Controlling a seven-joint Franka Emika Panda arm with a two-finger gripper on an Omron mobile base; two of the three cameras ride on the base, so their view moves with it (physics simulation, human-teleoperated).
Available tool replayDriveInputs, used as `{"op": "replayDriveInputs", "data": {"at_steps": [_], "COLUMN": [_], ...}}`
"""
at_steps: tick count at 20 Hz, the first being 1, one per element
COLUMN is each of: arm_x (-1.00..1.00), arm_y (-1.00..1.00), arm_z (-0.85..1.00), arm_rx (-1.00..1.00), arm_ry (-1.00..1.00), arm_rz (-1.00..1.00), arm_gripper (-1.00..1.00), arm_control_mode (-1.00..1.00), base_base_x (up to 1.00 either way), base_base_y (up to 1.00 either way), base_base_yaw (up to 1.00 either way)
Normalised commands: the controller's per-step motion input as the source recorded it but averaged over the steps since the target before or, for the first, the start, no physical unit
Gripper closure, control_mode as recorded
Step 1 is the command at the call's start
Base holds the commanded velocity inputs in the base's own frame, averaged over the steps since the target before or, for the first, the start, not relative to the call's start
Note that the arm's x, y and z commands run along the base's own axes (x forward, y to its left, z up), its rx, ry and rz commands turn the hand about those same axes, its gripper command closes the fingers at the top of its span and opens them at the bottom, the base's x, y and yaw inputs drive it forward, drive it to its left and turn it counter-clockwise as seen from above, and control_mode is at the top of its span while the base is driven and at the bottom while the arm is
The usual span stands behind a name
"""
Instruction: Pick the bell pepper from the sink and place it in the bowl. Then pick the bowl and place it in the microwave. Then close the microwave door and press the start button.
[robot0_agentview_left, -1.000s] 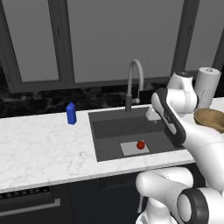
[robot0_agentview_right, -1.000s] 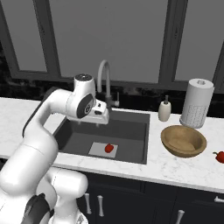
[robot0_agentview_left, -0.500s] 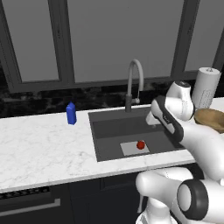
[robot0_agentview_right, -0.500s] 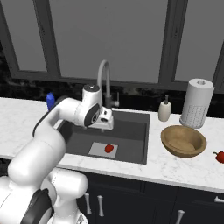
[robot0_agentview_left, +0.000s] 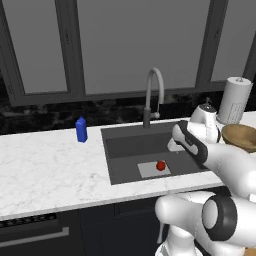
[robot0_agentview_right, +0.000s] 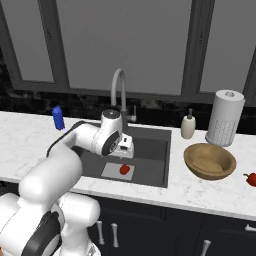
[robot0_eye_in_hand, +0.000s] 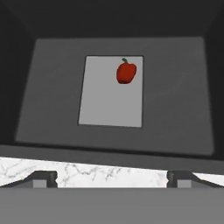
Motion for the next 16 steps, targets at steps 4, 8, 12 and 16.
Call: {"op": "replayDriveInputs", "data": {"at_steps": [4,8,12,16], "arm_x": [0.28,0.27,0.37,0.31], "arm_y": [0.00,0.00,0.00,0.00], "arm_z": [-0.37,-0.36,-0.42,-0.35], "arm_rx": [0.00,0.02,0.06,0.04], "arm_ry": [-0.02,0.00,0.00,0.00], "arm_rz": [0.00,0.00,0.00,0.00], "arm_gripper": [-1.00,-1.00,-1.00,-1.00], "arm_control_mode": [-1.00,-1.00,-1.00,-1.00], "base_base_x": [0.00,0.00,0.00,0.00], "base_base_y": [0.00,0.00,0.00,0.00], "base_base_yaw": [0.00,0.00,0.00,0.00]}}
